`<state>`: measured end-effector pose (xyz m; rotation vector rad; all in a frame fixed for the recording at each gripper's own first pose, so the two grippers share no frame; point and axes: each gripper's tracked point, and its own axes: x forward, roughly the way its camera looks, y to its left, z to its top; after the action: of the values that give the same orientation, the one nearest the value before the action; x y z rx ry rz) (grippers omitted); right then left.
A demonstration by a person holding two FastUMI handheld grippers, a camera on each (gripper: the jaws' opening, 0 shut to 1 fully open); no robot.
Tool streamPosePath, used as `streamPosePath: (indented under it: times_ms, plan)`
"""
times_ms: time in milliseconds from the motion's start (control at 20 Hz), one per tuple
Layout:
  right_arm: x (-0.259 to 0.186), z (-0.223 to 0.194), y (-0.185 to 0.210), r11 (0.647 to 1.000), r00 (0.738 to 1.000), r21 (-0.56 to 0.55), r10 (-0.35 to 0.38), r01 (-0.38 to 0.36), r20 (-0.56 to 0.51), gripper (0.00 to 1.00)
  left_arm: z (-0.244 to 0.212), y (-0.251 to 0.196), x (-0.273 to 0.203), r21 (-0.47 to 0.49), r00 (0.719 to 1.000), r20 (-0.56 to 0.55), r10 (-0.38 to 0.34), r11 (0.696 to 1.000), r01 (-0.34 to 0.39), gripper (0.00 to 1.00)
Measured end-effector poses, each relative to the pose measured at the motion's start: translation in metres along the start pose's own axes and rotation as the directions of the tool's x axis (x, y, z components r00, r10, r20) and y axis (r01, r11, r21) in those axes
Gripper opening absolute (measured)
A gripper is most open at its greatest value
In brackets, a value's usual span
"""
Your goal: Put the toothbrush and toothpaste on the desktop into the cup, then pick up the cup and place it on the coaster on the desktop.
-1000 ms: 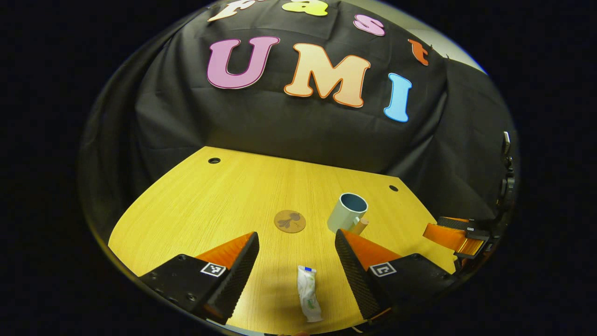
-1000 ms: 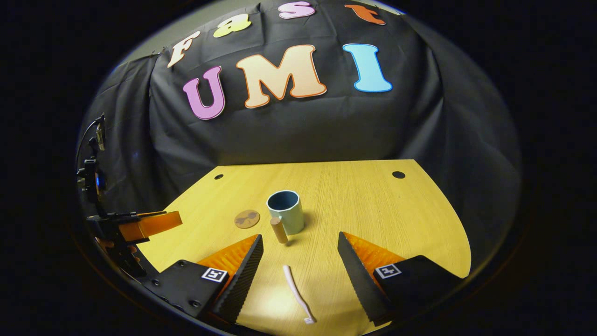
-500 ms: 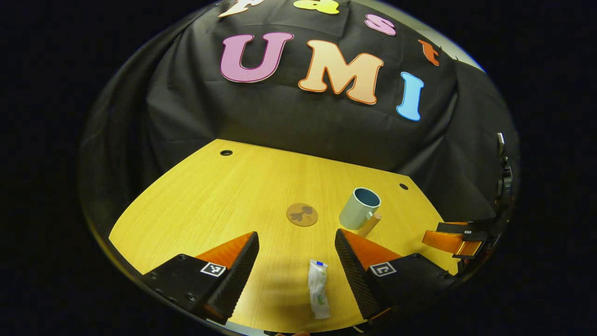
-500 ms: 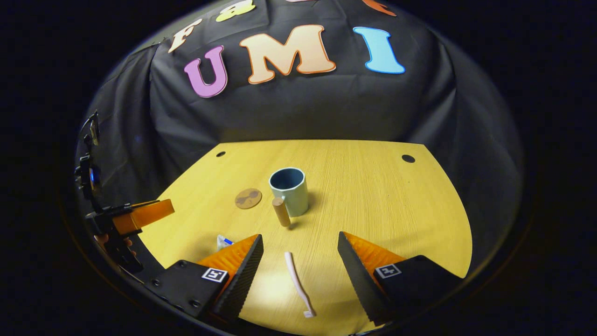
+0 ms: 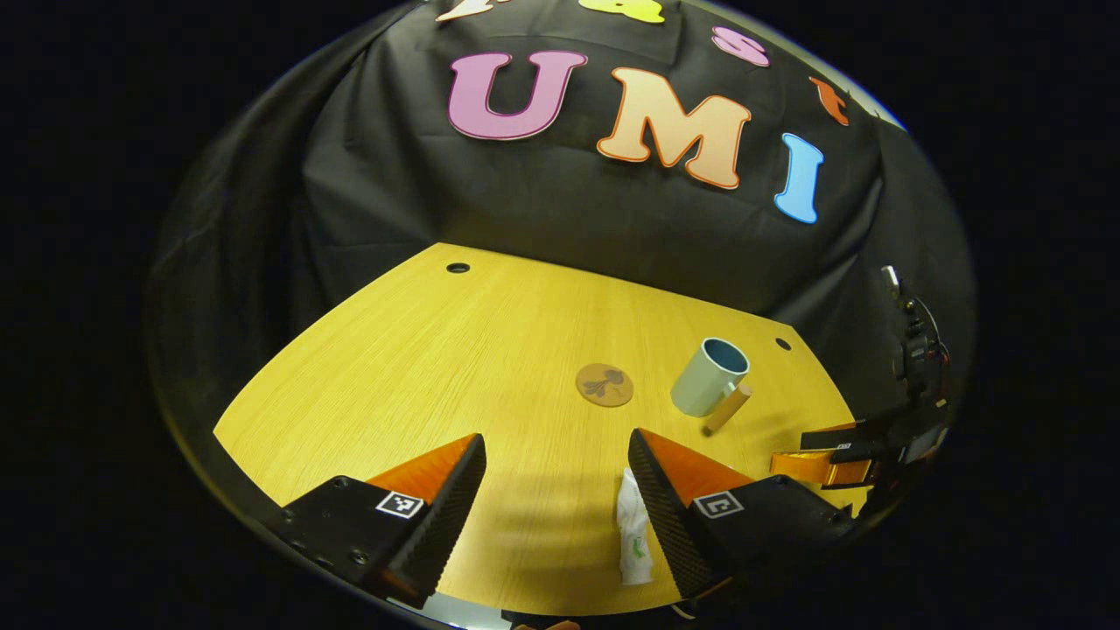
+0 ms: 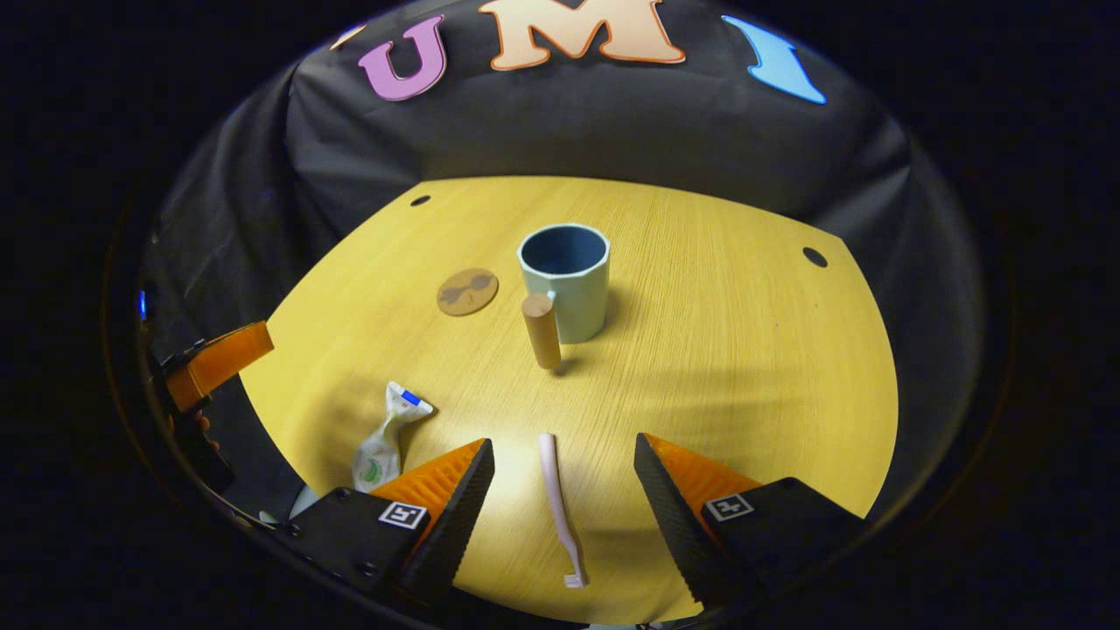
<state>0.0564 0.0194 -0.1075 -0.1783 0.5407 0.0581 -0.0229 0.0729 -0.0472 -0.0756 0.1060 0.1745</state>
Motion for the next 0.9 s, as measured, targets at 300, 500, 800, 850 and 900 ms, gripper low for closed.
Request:
streamPosePath:
  times_ms: [300,500,800,850,900]
  plan:
    - [0.028,-0.019,0.002,1.0,0.987,-0.026,0.0,-0.004,-0.158,0.94,-0.001,0.013,0.004,-0.006,1.0,-0.021,0.023,1.0,-0.023,0.95]
    - [0.041,-0.032,0.004,0.998,0.972,-0.055,-0.019,0.006,-0.235,0.97,-0.005,0.012,0.009,-0.012,0.999,-0.042,0.011,1.0,-0.012,0.95]
    - [0.053,-0.038,0.007,0.998,0.954,-0.056,-0.026,0.01,-0.298,0.8,-0.01,0.011,0.017,0.01,0.998,-0.069,0.011,1.0,-0.01,0.95]
    - [0.054,-0.039,0.009,0.998,0.953,-0.057,-0.023,0.006,-0.303,0.72,-0.01,0.01,0.017,0.01,0.997,-0.073,0.011,1.0,-0.01,0.95]
    - [0.056,-0.039,0.011,0.998,0.952,-0.062,-0.022,0.003,-0.307,0.65,-0.013,0.01,0.018,0.008,0.997,-0.079,0.009,1.0,-0.009,0.95]
